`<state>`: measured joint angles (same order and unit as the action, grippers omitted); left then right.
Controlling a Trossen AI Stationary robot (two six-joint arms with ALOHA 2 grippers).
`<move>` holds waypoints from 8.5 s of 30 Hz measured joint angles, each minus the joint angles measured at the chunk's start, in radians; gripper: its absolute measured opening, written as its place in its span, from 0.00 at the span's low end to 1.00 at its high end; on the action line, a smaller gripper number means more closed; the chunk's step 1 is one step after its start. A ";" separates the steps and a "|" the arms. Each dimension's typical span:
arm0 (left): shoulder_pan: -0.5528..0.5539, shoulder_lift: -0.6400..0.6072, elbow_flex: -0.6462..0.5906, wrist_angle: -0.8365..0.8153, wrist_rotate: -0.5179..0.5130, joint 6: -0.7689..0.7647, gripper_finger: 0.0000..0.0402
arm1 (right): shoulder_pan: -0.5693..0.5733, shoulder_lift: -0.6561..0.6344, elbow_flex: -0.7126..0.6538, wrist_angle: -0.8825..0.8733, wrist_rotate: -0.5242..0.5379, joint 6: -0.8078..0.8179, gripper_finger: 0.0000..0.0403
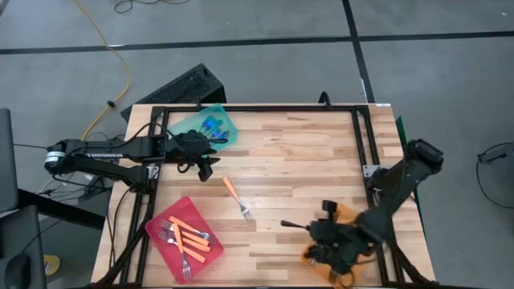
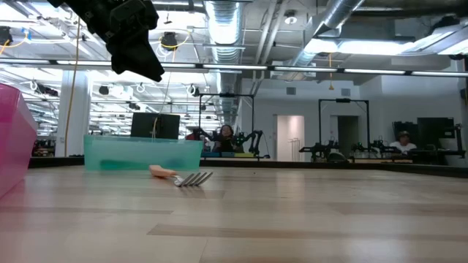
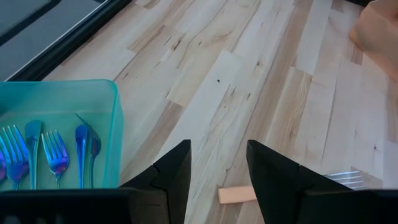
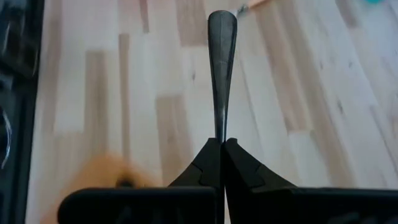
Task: Sort silverware by color (type)
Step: Put the black fork into the orange bin, then put the orange fork into the red bin
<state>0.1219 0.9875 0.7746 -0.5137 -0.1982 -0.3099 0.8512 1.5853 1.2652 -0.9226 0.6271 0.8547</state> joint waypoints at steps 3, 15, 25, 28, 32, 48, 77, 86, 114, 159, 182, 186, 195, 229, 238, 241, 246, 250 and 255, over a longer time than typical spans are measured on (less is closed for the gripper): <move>0.000 0.000 0.000 0.000 0.000 0.000 0.35 | 0.070 -0.012 -0.009 -0.078 -0.009 0.088 0.06; 0.000 0.000 0.000 0.005 -0.024 0.000 0.35 | 0.320 -0.010 -0.031 -0.242 -0.084 0.439 0.06; 0.000 0.000 0.000 0.008 -0.050 -0.001 0.35 | 0.337 -0.009 -0.180 -0.074 -0.136 0.488 0.06; 0.000 0.000 0.000 0.008 -0.050 -0.001 0.35 | 0.316 -0.009 -0.211 -0.051 -0.158 0.473 0.06; 0.000 0.000 0.000 0.008 -0.051 -0.001 0.35 | 0.293 -0.009 -0.214 -0.059 -0.188 0.410 0.06; 0.000 0.000 0.000 0.008 -0.052 -0.009 0.35 | 0.185 0.028 -0.214 0.002 -0.390 0.090 0.06; 0.000 0.000 0.000 0.008 -0.052 -0.002 0.35 | 0.152 0.104 -0.274 0.138 -0.430 0.019 0.12; 0.000 0.000 0.000 0.008 -0.052 -0.001 0.35 | 0.134 0.105 -0.275 0.141 -0.427 0.034 0.26; -0.083 0.013 0.000 0.038 0.279 0.299 0.35 | 0.089 0.101 -0.066 -0.084 -0.466 0.055 0.48; -0.203 0.610 0.130 0.275 0.324 0.847 0.35 | 0.082 0.103 -0.066 -0.053 -0.442 0.063 0.48; -0.147 0.779 0.131 0.224 0.420 0.969 0.35 | 0.082 0.104 -0.066 -0.018 -0.390 0.062 0.48; -0.146 0.799 0.134 0.220 0.422 0.981 0.34 | 0.082 0.104 -0.066 -0.015 -0.390 0.062 0.48; -0.148 0.804 0.132 0.217 0.427 0.951 0.04 | 0.082 0.104 -0.066 -0.011 -0.390 0.063 0.48; -0.536 0.767 0.909 -0.623 0.029 0.560 0.03 | 0.082 0.103 -0.066 0.000 -0.335 0.107 0.48; -0.810 0.692 0.944 -0.772 -0.124 0.296 0.03 | 0.082 0.103 -0.066 -0.005 -0.324 0.106 0.48; -0.900 0.692 0.944 -0.822 -0.160 0.187 0.03 | 0.082 0.103 -0.066 -0.007 -0.313 0.099 0.48; -1.009 0.697 0.935 -0.872 -0.203 0.023 0.03 | 0.078 0.103 -0.066 -0.008 -0.305 0.079 0.48; -1.048 0.698 0.890 -0.881 -0.230 -0.059 0.04 | 0.068 0.103 -0.066 -0.008 -0.298 0.079 0.48; -1.054 0.698 0.777 -0.905 -0.202 -0.110 0.04 | 0.052 0.103 -0.066 -0.008 -0.288 0.078 0.48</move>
<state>-0.9318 1.6855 1.5512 -1.4184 -0.4000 -0.4203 0.9030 1.6886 1.1988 -0.9310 0.3393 0.9329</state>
